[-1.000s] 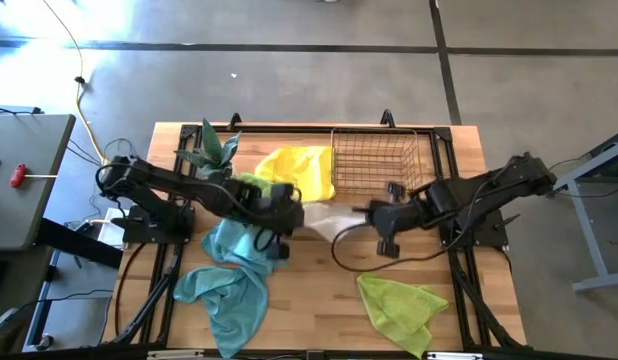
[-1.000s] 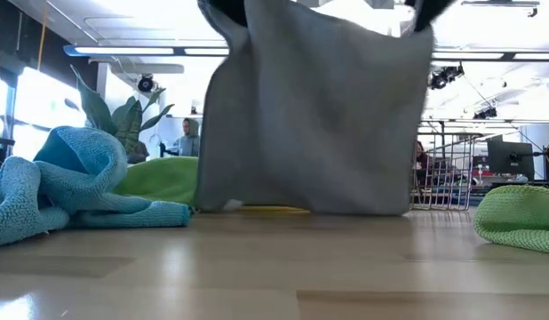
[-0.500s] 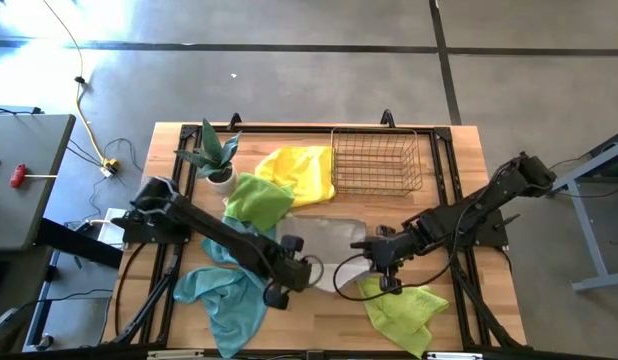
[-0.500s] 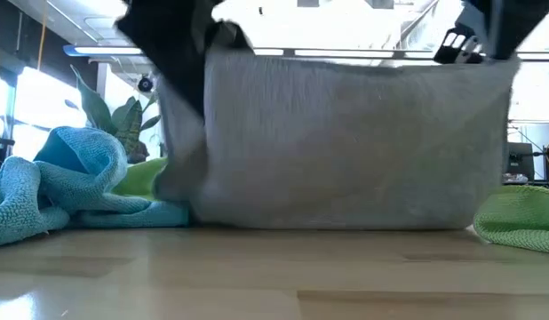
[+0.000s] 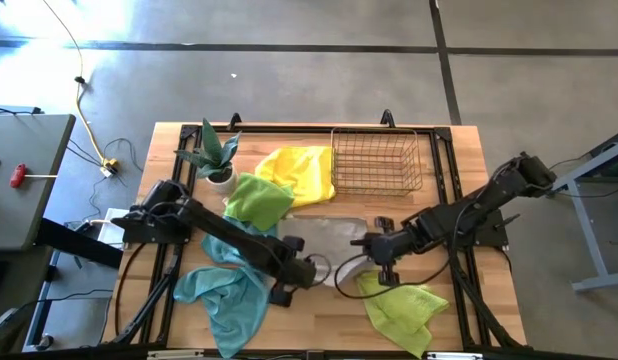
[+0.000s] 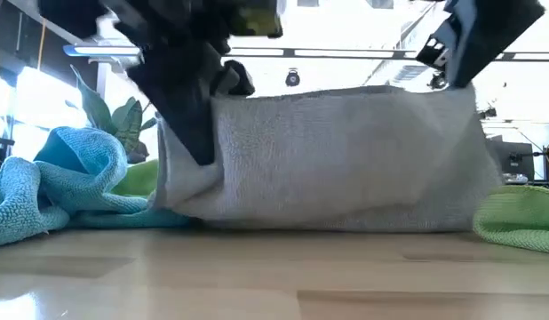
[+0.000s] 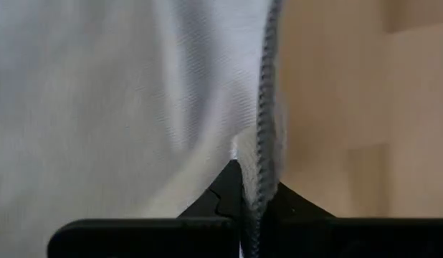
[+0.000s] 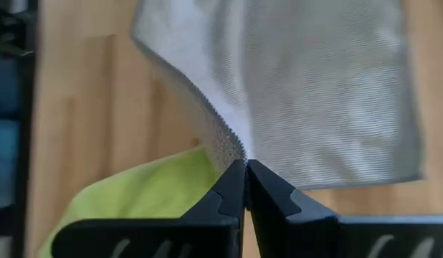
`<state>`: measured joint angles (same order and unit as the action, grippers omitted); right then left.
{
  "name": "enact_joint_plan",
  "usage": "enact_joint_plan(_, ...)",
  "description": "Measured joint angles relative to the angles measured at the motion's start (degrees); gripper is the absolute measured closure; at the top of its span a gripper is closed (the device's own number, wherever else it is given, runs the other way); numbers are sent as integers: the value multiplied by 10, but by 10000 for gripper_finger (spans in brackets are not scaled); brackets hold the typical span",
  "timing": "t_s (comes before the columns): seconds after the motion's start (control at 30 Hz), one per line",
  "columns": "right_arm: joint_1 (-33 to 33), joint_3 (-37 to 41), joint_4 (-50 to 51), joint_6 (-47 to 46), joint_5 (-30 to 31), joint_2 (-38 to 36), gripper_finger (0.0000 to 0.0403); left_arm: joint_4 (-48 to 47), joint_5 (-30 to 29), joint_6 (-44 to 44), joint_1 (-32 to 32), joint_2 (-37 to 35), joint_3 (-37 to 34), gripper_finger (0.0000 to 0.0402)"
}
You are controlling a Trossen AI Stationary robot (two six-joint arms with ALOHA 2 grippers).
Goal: Fold microfiber towels
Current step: Fold the gray microfiber towel
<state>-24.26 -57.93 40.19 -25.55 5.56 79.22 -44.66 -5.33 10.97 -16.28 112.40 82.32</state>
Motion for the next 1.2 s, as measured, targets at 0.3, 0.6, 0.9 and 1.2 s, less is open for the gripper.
enact_joint_plan(0.3, 54, 0, 8, 45, 30, 37, 395, -91, -5, -17, 41, 0, 0, 401)
enact_joint_plan(0.6, 104, 0, 14, 92, 39, 92, 395, -91, -5, -97, 81, 0, 0, 401)
enact_joint_plan(0.9, 140, 0, 25, 111, 93, 97, 395, -91, -34, -123, 121, 0, 0, 401)
enact_joint_plan(1.2, 165, 0, 20, 111, 111, 100, 395, -91, -54, -127, 157, 0, 0, 401)
